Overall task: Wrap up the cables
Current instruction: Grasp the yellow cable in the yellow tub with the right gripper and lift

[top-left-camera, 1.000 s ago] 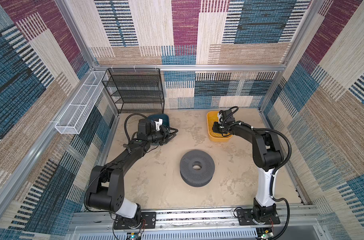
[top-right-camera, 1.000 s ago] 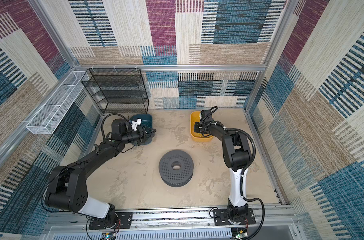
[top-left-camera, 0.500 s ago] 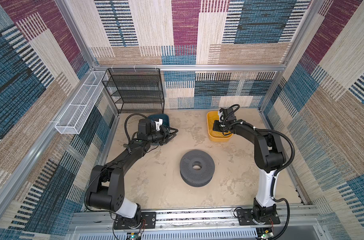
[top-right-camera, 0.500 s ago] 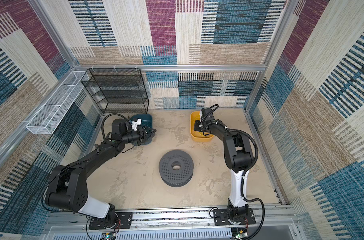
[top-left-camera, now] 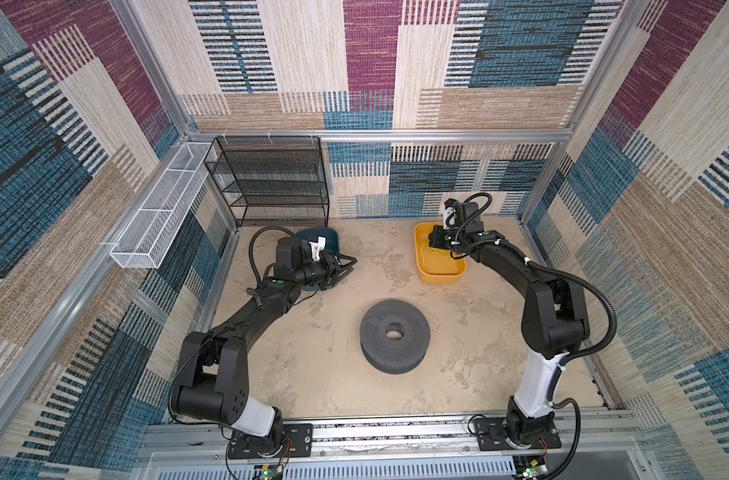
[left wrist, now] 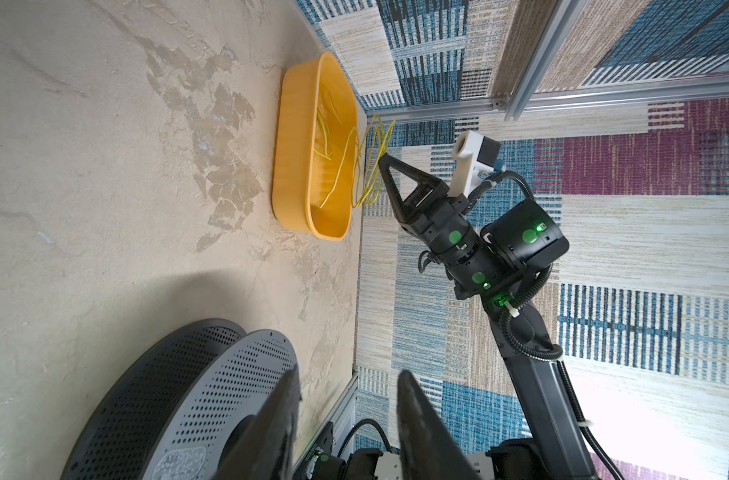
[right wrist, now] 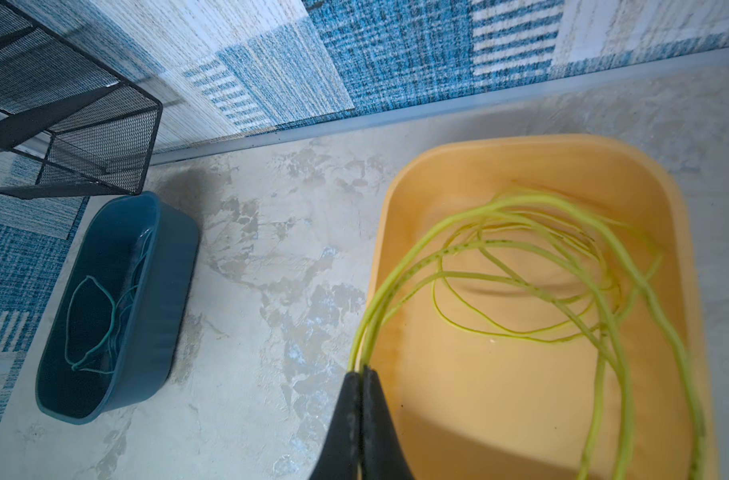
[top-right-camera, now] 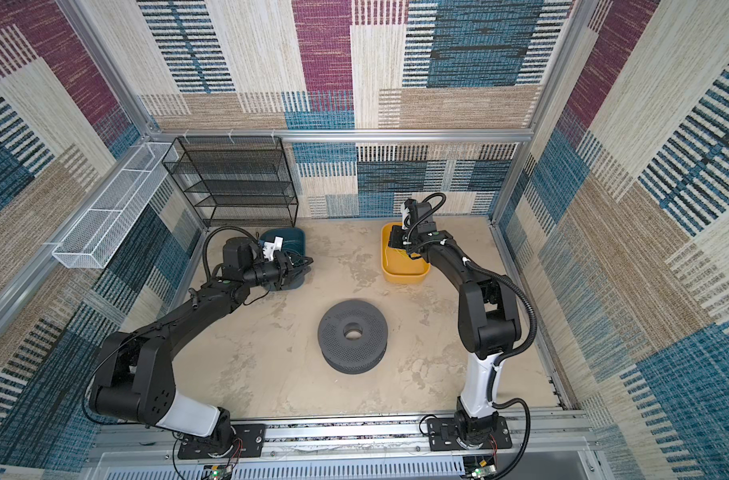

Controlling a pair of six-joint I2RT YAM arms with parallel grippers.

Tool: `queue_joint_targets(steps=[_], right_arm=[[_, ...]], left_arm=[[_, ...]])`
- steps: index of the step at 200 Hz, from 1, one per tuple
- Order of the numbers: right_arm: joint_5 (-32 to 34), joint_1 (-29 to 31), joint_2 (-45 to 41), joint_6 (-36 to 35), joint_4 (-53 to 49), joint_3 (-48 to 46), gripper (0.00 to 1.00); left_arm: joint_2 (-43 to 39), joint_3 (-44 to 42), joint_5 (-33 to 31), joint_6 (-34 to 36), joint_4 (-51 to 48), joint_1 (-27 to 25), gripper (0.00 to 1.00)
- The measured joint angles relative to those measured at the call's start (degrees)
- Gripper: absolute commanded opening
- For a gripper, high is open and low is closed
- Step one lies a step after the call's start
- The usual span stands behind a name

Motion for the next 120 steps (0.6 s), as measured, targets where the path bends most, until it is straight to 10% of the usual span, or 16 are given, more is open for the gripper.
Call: queue_joint_targets(steps=[120], right_arm=[[-0.1, -0.2, -6.1, 0.7, 4.3, -5.6, 0.01]], left_arm=[[-0.2, 0.0, 0.3, 0.0, 0.1, 0.0, 0.41]])
